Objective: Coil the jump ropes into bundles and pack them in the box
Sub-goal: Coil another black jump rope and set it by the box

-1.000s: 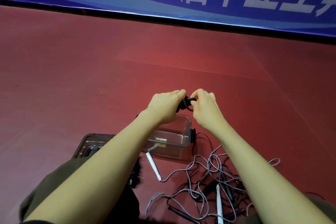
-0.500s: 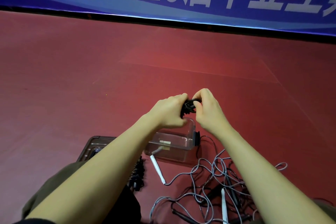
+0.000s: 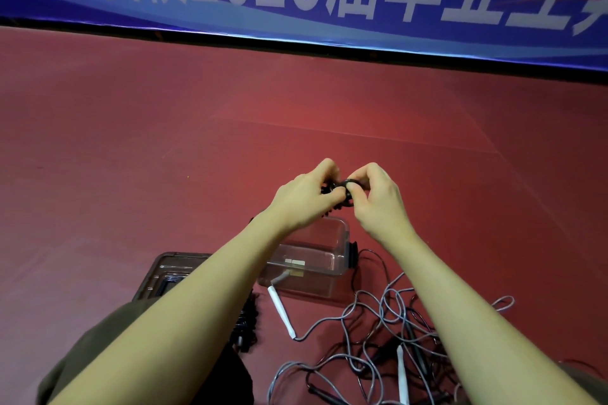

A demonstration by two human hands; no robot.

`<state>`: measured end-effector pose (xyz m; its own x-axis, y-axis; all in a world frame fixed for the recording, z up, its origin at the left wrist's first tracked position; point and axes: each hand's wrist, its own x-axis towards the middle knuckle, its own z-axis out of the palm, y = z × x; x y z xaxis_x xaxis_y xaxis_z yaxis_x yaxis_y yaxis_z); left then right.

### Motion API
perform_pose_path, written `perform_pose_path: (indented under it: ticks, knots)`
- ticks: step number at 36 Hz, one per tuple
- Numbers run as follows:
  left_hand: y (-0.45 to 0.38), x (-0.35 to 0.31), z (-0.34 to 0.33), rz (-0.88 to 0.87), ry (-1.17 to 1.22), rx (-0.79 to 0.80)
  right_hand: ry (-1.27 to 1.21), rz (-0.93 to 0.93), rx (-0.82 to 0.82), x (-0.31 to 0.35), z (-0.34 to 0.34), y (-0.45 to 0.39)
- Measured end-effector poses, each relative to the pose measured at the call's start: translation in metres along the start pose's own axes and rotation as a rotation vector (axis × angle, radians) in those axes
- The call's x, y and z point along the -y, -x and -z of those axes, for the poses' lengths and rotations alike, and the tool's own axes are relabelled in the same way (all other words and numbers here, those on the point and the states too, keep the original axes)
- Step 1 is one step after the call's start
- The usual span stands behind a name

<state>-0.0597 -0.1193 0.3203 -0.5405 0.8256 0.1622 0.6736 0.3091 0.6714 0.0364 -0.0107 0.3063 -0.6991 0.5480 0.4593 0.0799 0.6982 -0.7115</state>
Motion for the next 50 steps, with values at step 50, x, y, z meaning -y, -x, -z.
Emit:
perform_pose_path:
  ticks: [50]
  knots:
    - [0.001, -0.016, -0.011, -0.050, 0.231, -0.108, -0.429, -0.066, -0.154, 0.003, 0.004, -0.011]
